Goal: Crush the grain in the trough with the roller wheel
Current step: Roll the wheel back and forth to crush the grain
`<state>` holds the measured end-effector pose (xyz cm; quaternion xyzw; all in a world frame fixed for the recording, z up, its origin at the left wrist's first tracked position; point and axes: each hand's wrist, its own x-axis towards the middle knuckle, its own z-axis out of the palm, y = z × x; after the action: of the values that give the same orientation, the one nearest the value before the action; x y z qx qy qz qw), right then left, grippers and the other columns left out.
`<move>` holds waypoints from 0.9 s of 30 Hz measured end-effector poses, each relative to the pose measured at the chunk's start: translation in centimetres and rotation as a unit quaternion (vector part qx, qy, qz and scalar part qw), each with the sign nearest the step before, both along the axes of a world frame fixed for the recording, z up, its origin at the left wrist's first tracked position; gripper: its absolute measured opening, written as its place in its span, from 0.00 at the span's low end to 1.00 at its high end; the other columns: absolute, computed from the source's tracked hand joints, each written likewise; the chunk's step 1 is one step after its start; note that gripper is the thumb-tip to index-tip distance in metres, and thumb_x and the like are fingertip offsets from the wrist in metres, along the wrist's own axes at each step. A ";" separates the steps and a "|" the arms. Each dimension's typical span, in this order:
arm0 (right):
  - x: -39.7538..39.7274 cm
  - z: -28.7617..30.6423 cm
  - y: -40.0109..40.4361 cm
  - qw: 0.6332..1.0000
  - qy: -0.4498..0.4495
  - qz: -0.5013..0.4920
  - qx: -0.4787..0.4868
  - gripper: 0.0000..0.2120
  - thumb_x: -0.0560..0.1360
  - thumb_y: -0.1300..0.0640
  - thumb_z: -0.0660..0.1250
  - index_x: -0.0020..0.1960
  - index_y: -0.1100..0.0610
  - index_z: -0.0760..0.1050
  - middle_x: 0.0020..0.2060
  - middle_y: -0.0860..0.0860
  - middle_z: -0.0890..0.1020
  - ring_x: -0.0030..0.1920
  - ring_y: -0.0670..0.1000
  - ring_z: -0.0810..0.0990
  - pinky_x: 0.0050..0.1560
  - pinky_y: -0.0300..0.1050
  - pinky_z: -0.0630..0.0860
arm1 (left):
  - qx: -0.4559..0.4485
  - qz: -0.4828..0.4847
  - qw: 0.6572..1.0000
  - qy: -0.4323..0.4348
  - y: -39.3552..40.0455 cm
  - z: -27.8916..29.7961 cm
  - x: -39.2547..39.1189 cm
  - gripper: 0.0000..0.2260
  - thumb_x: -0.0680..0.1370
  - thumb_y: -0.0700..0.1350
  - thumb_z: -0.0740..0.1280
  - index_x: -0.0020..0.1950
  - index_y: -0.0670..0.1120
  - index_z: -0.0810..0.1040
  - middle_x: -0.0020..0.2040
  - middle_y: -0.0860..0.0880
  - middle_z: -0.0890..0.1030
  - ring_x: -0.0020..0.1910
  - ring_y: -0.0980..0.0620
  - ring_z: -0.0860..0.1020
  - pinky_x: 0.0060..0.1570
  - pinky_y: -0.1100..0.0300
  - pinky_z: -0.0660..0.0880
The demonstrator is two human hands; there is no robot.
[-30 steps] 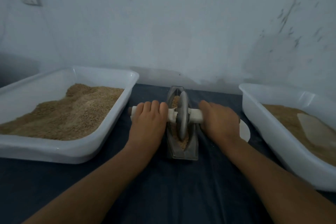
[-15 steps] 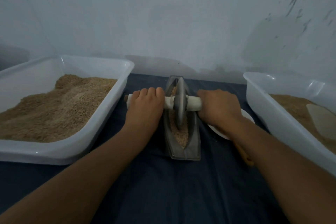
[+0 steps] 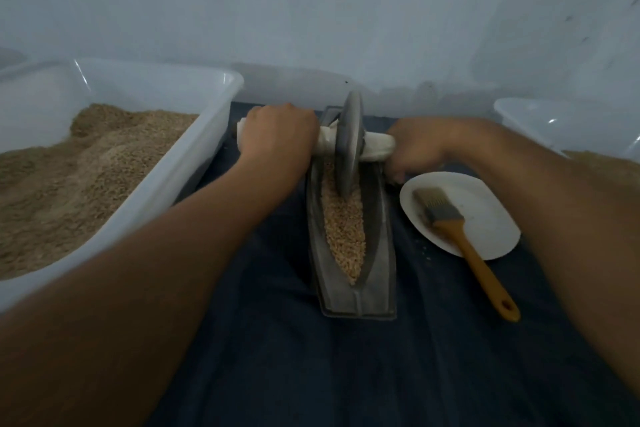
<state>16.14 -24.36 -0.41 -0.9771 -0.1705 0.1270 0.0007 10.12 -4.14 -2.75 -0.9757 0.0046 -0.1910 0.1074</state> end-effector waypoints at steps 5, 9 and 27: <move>-0.8 -0.1 0.0 0.999 -0.038 -0.005 0.013 0.08 0.61 0.54 0.74 0.37 0.57 0.80 0.31 0.54 0.82 0.30 0.53 0.78 0.31 0.41 0.70 | 0.003 -0.010 1.000 -0.024 0.0 -0.2 -0.4 0.04 0.76 0.38 0.68 0.49 0.46 0.78 0.46 0.46 0.81 0.46 0.43 0.80 0.43 0.53 0.64; -2.5 -0.8 -0.4 0.991 -0.129 0.006 0.016 0.06 0.67 0.49 0.71 0.38 0.49 0.76 0.34 0.48 0.79 0.33 0.49 0.77 0.30 0.41 0.67 | -0.003 -0.036 0.998 -0.052 0.2 -0.8 -1.6 0.08 0.76 0.41 0.68 0.47 0.49 0.69 0.46 0.47 0.81 0.45 0.45 0.79 0.44 0.53 0.62; -12.2 -4.5 -0.7 0.861 -0.502 0.036 0.076 0.18 0.59 0.62 0.78 0.38 0.53 0.69 0.27 0.50 0.74 0.25 0.54 0.72 0.30 0.42 0.55 | -0.056 -0.100 0.982 -0.149 0.2 -4.2 -10.8 0.14 0.71 0.41 0.67 0.54 0.47 0.68 0.50 0.47 0.72 0.48 0.46 0.72 0.55 0.51 0.69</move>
<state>3.96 -25.08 -4.89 -0.8986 -0.1918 -0.3942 -0.0159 -0.73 -3.92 -6.95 -0.9353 0.0751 -0.3443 0.0320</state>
